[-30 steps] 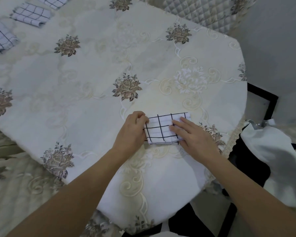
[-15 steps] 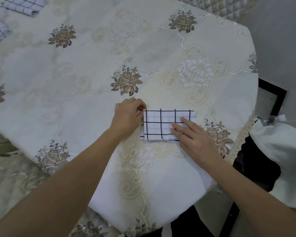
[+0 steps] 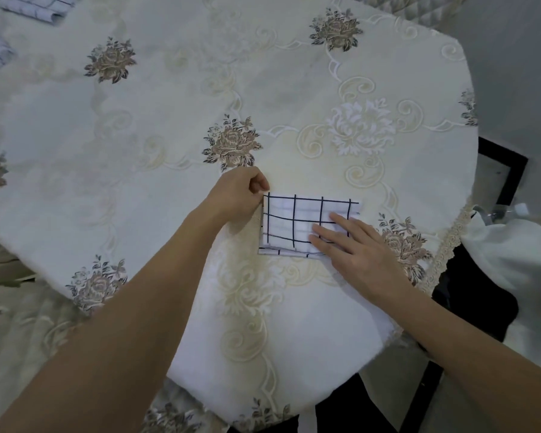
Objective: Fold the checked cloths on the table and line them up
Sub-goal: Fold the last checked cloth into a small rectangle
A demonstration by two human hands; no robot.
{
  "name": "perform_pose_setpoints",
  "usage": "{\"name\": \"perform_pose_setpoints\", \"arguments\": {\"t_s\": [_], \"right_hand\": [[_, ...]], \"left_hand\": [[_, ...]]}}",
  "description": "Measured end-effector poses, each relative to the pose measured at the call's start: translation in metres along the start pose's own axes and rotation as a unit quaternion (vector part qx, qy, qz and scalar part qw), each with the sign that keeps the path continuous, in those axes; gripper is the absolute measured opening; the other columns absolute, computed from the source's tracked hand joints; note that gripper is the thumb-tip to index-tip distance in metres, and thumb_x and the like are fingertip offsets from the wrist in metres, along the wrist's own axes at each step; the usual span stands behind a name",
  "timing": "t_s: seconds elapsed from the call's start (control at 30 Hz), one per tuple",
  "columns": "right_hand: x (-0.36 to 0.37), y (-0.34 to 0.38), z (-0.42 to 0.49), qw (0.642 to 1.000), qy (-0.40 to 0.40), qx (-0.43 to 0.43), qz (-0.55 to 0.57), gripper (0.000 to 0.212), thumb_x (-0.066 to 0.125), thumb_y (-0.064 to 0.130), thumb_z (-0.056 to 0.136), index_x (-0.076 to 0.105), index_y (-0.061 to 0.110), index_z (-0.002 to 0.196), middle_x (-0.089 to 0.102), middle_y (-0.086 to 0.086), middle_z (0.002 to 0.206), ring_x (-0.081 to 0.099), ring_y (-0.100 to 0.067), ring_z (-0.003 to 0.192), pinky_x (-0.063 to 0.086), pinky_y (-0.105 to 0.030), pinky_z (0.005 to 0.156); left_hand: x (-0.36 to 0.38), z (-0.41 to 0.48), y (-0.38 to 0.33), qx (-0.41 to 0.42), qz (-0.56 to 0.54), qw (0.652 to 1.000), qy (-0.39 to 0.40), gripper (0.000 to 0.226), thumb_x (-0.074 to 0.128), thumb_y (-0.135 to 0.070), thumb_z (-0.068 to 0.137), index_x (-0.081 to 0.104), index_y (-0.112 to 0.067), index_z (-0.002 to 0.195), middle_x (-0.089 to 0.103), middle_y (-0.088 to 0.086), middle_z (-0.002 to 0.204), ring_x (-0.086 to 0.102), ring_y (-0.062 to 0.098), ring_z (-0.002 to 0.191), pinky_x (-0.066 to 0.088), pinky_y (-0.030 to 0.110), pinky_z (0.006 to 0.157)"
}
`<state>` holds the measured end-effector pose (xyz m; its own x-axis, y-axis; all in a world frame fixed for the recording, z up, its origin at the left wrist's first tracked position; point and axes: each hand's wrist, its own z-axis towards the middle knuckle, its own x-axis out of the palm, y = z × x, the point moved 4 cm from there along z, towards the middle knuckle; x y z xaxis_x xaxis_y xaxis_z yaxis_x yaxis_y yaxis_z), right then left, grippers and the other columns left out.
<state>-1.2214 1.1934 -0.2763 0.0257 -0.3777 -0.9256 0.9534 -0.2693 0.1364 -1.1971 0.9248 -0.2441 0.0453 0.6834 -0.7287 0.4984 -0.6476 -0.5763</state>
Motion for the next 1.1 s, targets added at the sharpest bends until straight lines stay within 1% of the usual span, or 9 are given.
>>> {"name": "perform_pose_setpoints", "arguments": {"t_s": [0.07,0.13,0.2,0.3,0.4,0.5,0.67,0.93,1.1], "right_hand": [[-0.001,0.0,0.0,1.0,-0.001,-0.001,0.004,0.038,0.051,0.004,0.101,0.063,0.016,0.134,0.056,0.001,0.144,0.045,-0.031,0.139,0.039,-0.046,0.112],[-0.002,0.001,0.001,1.0,-0.004,-0.002,0.008,0.037,0.049,0.006,0.102,0.063,0.016,0.134,0.056,0.001,0.144,0.045,-0.031,0.139,0.038,-0.045,0.112],[-0.002,0.002,0.001,1.0,-0.004,-0.004,0.013,0.037,0.048,0.006,0.103,0.063,0.017,0.134,0.056,0.001,0.144,0.046,-0.03,0.139,0.039,-0.044,0.112],[-0.002,0.003,0.003,1.0,-0.01,-0.008,0.014,0.036,0.046,0.006,0.104,0.065,0.016,0.132,0.057,0.001,0.143,0.048,-0.031,0.136,0.042,-0.043,0.11],[-0.005,0.005,0.006,1.0,-0.022,-0.011,0.017,0.031,0.05,0.008,0.103,0.069,0.016,0.126,0.062,0.0,0.137,0.053,-0.032,0.132,0.047,-0.045,0.104],[-0.009,0.005,0.006,0.999,-0.033,-0.013,0.024,0.027,0.057,0.01,0.101,0.07,0.016,0.124,0.064,0.001,0.134,0.056,-0.032,0.129,0.047,-0.042,0.104],[-0.009,0.004,0.007,0.998,-0.048,-0.012,0.039,0.026,0.055,0.013,0.102,0.072,0.018,0.121,0.066,0.003,0.13,0.059,-0.031,0.126,0.047,-0.04,0.101],[-0.009,0.002,-0.005,0.998,-0.005,0.0,0.066,0.033,0.06,0.019,0.093,0.071,0.02,0.123,0.063,0.005,0.135,0.055,-0.028,0.13,0.05,-0.045,0.097],[-0.027,0.012,0.01,0.993,-0.038,0.072,0.08,0.034,0.058,0.031,0.095,0.07,0.014,0.123,0.063,-0.002,0.134,0.053,-0.028,0.132,0.047,-0.047,0.1]], "left_hand": [[-0.008,-0.01,0.005,-0.01,-0.013,0.999,-0.034,0.034,0.049,0.005,0.087,0.065,-0.017,0.107,0.058,-0.001,0.106,0.054,0.012,0.091,0.039,0.01,0.075],[-0.009,-0.025,0.003,-0.016,0.029,0.988,-0.149,0.035,0.047,0.004,0.088,0.063,-0.011,0.116,0.054,0.008,0.119,0.053,0.022,0.105,0.044,0.027,0.089],[0.008,-0.044,-0.019,0.051,0.103,0.966,-0.234,0.035,0.052,-0.004,0.086,0.061,-0.01,0.12,0.054,0.013,0.124,0.051,0.032,0.111,0.046,0.045,0.092],[0.057,-0.059,-0.049,0.187,0.172,0.951,-0.174,0.046,0.05,-0.017,0.093,0.052,-0.01,0.138,0.046,0.011,0.147,0.043,0.028,0.135,0.037,0.045,0.11],[0.084,-0.061,-0.045,0.207,0.268,0.934,-0.114,0.052,0.034,-0.031,0.105,0.032,-0.013,0.154,0.024,0.006,0.163,0.02,0.023,0.151,0.021,0.046,0.121],[0.089,-0.058,-0.031,0.206,0.297,0.927,-0.097,0.056,0.026,-0.038,0.107,0.023,-0.014,0.157,0.017,0.005,0.166,0.014,0.023,0.153,0.019,0.046,0.122],[0.091,-0.056,-0.02,0.195,0.305,0.928,-0.087,0.061,0.02,-0.042,0.106,0.015,-0.013,0.159,0.01,0.004,0.167,0.007,0.02,0.154,0.015,0.045,0.123],[0.09,-0.057,-0.02,0.19,0.317,0.926,-0.081,0.062,0.011,-0.045,0.105,0.009,-0.015,0.159,0.002,0.004,0.167,-0.001,0.021,0.154,0.012,0.044,0.124],[0.09,-0.058,-0.021,0.192,0.307,0.928,-0.091,0.061,0.013,-0.045,0.106,0.009,-0.015,0.159,0.002,0.003,0.167,-0.002,0.02,0.154,0.013,0.044,0.124]]}}
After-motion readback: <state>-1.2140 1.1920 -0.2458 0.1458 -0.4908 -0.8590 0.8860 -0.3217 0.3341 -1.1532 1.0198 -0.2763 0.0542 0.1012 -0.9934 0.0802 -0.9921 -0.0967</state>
